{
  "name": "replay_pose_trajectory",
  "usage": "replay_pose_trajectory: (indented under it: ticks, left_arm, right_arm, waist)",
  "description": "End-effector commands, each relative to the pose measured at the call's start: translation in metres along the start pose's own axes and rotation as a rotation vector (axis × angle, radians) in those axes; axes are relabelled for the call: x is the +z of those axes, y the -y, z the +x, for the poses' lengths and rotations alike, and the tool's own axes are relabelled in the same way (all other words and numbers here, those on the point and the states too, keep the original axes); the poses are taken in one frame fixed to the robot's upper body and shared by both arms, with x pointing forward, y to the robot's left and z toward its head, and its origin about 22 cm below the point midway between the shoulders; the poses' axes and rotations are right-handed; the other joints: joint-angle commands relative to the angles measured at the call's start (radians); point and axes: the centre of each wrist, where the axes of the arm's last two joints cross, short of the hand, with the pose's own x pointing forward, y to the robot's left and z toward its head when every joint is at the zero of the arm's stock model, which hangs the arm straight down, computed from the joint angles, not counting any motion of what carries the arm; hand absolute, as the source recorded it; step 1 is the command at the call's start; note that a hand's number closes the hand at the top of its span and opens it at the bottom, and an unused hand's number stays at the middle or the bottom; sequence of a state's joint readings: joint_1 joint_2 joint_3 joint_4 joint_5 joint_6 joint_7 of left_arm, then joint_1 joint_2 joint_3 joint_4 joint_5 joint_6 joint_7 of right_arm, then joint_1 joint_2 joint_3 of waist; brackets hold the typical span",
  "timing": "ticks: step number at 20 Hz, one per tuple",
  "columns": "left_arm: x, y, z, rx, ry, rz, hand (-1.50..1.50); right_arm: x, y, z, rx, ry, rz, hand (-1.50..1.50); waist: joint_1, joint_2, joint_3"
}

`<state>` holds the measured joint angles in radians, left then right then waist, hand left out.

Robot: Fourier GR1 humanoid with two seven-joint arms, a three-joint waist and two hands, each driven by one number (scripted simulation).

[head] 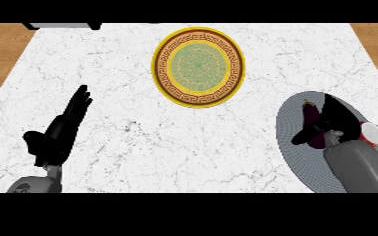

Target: Pick the eggplant from the placemat and place it in the plate

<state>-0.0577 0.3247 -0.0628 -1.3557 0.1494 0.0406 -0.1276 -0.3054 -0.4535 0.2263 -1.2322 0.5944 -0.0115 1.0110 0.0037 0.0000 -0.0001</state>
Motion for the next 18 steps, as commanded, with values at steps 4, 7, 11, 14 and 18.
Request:
replay_pose_trajectory:
  ticks: [4,7,11,14,18]
  left_arm:
    - [-0.002,-0.018,-0.005,-0.021,-0.019,0.010,0.00]
    - [0.000,-0.017,0.009,-0.010,-0.014,-0.002,0.00]
    - [-0.009,0.002,-0.005,-0.007,-0.009,0.000,0.00]
    - [0.002,0.003,-0.010,0.000,0.003,-0.012,0.00]
    - [-0.009,0.009,0.002,0.012,0.011,-0.011,0.00]
  right_arm:
    - [-0.009,-0.030,-0.007,0.030,0.048,0.115,1.50]
    - [-0.022,-0.037,-0.012,0.042,0.075,0.089,1.50]
    - [-0.025,-0.026,-0.013,0.028,0.104,0.081,1.50]
    - [-0.039,-0.003,-0.008,0.047,0.299,0.080,1.50]
    - [-0.037,0.026,-0.015,0.094,0.699,0.122,1.50]
  waist:
    - [0.000,0.001,0.000]
    - [0.004,0.001,0.001]
    - [-0.003,0.001,0.000]
    - [0.021,0.008,0.002]
    - [0.015,0.012,0.006]
